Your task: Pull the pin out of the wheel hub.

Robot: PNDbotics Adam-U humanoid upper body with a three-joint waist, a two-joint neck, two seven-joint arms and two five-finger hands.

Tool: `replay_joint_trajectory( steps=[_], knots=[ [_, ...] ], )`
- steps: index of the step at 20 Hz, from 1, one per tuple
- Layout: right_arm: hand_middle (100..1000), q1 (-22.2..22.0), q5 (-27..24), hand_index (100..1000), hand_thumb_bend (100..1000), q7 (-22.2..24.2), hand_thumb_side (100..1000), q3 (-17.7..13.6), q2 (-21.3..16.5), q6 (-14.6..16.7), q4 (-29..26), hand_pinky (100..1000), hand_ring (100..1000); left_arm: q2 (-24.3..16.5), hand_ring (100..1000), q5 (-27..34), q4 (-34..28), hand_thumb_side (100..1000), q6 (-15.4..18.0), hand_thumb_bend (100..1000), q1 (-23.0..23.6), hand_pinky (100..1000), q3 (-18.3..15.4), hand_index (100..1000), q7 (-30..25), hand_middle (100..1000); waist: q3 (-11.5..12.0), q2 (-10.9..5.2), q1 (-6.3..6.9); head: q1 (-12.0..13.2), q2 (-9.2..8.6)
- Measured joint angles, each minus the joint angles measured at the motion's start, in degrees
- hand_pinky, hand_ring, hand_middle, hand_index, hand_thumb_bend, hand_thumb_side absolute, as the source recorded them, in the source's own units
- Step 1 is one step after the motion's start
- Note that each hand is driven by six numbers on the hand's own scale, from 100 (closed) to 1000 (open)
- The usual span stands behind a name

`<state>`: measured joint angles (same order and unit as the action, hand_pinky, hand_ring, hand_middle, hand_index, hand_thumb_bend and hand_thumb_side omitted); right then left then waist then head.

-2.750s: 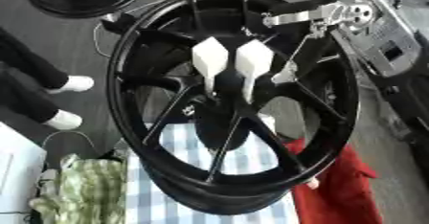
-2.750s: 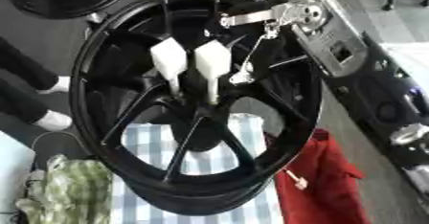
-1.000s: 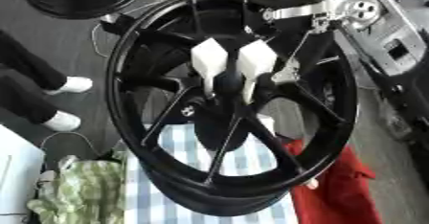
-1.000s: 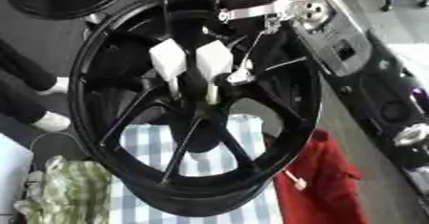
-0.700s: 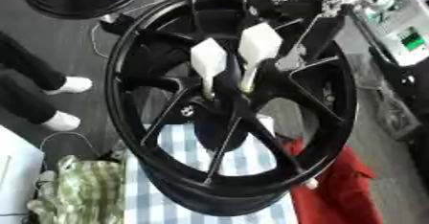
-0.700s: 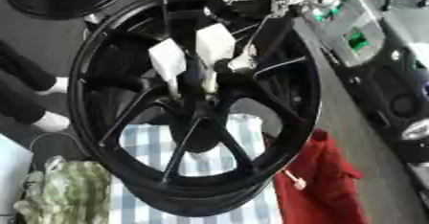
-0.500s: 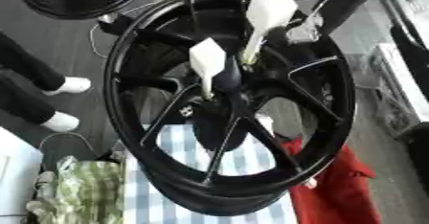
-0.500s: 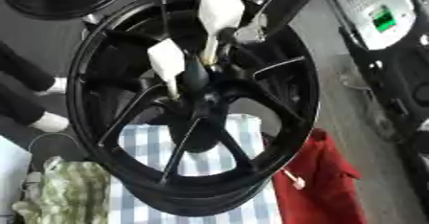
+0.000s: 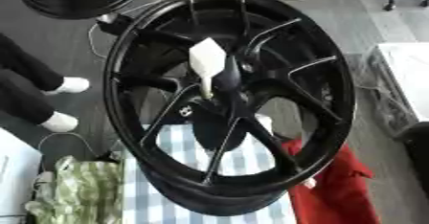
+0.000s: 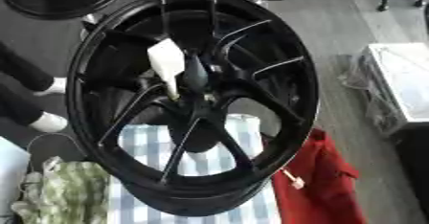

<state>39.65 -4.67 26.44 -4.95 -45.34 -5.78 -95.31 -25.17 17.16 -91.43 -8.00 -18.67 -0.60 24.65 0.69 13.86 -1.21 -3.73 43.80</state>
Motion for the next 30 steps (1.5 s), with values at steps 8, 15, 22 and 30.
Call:
replay_joint_trajectory(
  steps=[8,15,22,30],
  knots=[
    [437,-13.9,1.82,493,100,-15.38,100,-12.79,-6.07,-1.92,6.32,805,653,-0.05,773,0.0,-0.04,718,0.17,278,0.1,676,-0.71,755,0.86,710,-0.82,0.05,0.29,1.57,-0.08],
    [465,-21.22,6.35,518,100,-21.82,100,-18.26,-6.01,-2.57,16.22,817,674,-0.06,773,0.0,-0.05,718,0.18,277,0.11,677,-1.0,755,0.96,710,-1.06,0.15,0.41,2.11,-0.13],
    [658,-27.07,9.69,721,414,-25.53,100,-22.02,-1.82,-1.78,19.82,876,802,-0.06,772,0.0,-0.05,719,0.27,276,0.12,678,-1.17,755,1.28,710,-1.5,0.27,0.59,2.53,-0.14],
    [765,-29.6,11.58,840,678,-26.77,213,-23.73,1.03,0.96,20.69,925,885,-0.07,772,0.0,-0.05,720,0.2,277,0.28,679,-1.31,756,1.36,711,-1.66,0.27,0.63,2.66,-0.14]
  ],
)
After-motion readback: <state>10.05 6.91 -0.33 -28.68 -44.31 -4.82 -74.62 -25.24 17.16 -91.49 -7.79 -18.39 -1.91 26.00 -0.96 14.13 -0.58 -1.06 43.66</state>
